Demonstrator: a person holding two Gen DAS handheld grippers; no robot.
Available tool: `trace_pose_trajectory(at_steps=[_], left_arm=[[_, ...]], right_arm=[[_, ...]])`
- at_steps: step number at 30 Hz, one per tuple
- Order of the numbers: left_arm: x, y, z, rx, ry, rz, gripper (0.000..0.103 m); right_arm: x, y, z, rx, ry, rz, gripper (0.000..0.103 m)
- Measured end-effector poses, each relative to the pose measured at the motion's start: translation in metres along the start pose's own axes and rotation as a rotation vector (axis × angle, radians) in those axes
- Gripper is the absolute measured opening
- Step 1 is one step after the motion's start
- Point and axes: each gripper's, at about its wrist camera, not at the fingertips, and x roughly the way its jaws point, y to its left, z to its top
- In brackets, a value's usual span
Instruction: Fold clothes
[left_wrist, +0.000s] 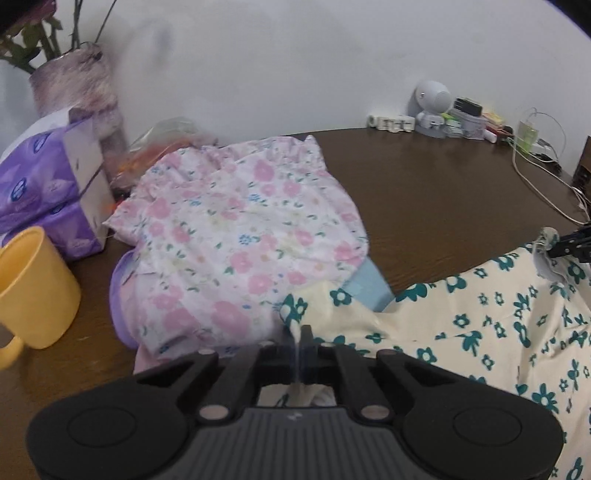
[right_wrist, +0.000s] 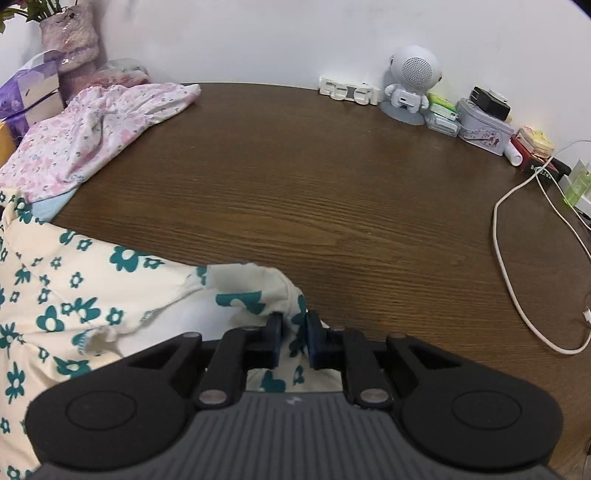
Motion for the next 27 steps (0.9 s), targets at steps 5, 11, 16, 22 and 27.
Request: trace_pose_trajectory(at_steps=[5, 11, 16, 22, 27], left_arm=[[0.006, 0.01, -0.004, -0.089, 0.004, 0.016, 0.004], [-0.026, -0.007, -0.002, -0.064, -0.123, 0.04, 0.04], [-0.035, -0.033, 0.004, -0.004, -0.124, -0.152, 0.04], [-0.021, -0.055, 0.0, 0.081, -0.038, -0.176, 0.04], [-0.006, -0.05, -0.005, 0.033, 0.051, -0.155, 0.04]], right_arm=[[-0.001, -0.006, 0.0, 0.009, -0.009, -0.01, 0.015], [-0.046, -0.001, -0.003, 0.054, -0.069, 0.182, 0.042], [-0.034, 0.026, 0.004, 0.053, 0.032, 0.352, 0.053], [0.003, 0.022, 0.017, 0.206, 0.139, 0.41, 0.046], [0.015, 0.014, 0.023, 0.318, 0.187, 0.466, 0.033]])
